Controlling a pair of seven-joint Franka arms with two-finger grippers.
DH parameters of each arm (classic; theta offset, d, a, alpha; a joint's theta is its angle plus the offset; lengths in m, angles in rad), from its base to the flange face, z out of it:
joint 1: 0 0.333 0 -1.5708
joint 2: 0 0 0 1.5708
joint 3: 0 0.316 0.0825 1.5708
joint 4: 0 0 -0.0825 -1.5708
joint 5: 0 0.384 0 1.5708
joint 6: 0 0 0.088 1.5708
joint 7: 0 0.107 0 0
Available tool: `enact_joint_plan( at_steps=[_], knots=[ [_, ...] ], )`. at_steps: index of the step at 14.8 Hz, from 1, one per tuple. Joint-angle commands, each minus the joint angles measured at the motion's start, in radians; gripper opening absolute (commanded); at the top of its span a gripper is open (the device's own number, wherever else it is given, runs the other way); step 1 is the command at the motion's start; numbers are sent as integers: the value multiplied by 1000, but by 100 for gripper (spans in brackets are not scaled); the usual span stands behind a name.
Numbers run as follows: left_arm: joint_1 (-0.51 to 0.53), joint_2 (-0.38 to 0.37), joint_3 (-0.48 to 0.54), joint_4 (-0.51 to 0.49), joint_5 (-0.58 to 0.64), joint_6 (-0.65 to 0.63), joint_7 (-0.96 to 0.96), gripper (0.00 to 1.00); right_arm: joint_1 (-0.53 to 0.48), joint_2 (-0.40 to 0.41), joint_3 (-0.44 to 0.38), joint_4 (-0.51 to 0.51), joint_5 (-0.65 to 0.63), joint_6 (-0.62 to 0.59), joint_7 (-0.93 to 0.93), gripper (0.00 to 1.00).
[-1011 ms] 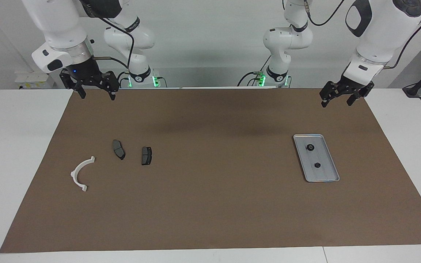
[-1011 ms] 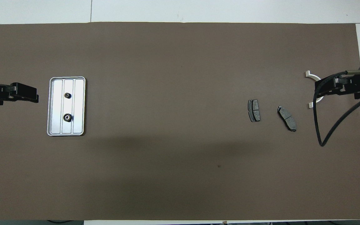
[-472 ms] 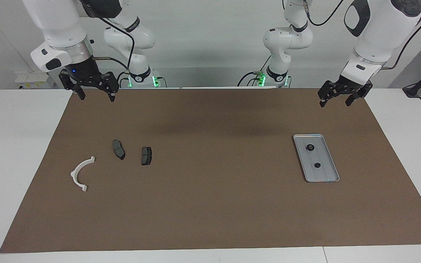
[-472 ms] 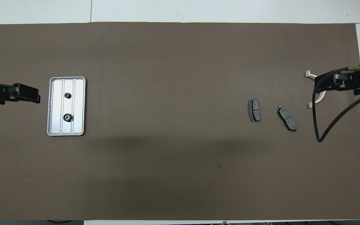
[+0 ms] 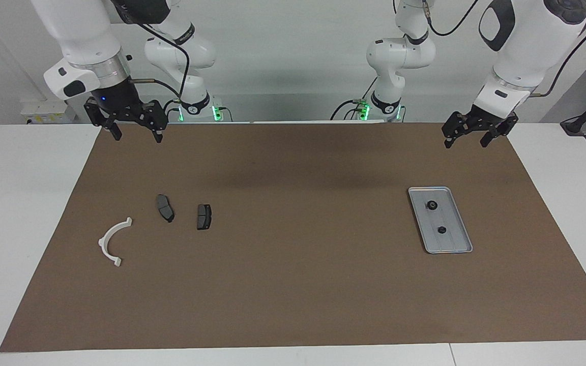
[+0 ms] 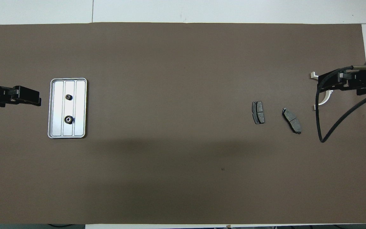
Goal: Pick bearing gear from pile to tray
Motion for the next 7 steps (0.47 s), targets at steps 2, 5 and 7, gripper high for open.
enact_joint_plan(
  at_steps=[2, 5, 7],
  knots=[
    [-10, 3, 13, 18, -12, -22, 14, 100, -5, -12, 11, -20, 20, 20, 39, 100],
    [-10, 3, 13, 18, -12, -22, 14, 100, -5, -14, 11, -20, 20, 20, 39, 100],
    [-10, 3, 13, 18, -12, -23, 15, 100, -5, -14, 11, -20, 20, 20, 39, 100]
  ],
)
